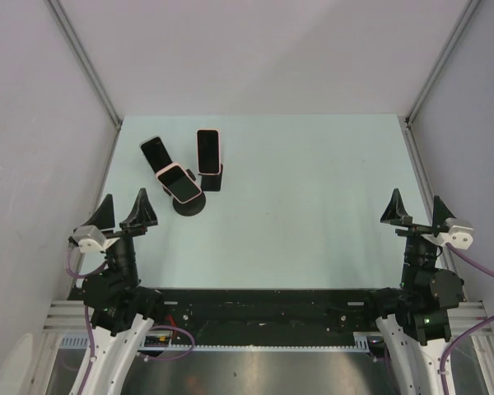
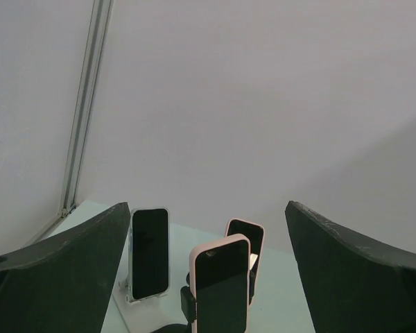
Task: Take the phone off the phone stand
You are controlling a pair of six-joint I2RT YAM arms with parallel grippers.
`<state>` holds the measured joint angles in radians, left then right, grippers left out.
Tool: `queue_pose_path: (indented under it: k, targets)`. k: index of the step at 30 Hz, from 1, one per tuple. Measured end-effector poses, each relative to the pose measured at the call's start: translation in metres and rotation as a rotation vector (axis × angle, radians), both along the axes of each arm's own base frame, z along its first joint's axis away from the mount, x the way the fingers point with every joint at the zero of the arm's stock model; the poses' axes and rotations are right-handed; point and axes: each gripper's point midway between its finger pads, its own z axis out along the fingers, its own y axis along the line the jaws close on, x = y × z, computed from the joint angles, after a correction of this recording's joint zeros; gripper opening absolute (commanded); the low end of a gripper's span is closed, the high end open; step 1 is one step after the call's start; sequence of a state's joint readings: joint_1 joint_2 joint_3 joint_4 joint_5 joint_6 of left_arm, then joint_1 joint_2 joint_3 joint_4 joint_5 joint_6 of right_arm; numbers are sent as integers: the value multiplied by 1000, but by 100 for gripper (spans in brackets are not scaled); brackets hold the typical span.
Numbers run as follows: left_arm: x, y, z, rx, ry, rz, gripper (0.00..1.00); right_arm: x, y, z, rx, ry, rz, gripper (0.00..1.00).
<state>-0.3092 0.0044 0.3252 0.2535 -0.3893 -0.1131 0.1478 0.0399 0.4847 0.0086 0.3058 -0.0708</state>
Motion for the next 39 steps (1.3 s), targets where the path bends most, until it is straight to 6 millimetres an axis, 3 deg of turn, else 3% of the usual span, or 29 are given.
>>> queue_pose_path:
  k: [12, 22, 35, 39]
  targets:
    - [4, -2, -1, -36, 18, -15, 100, 0, 3, -1, 39, 3, 18, 100]
    - [61, -20, -32, -16, 363, -20, 100, 3, 13, -10, 33, 45, 69, 100]
    - [111, -36, -75, 71, 694, -3, 100, 3, 25, -12, 25, 55, 128, 100]
    - [123, -40, -78, 87, 745, 1, 100, 3, 27, -12, 22, 56, 138, 100]
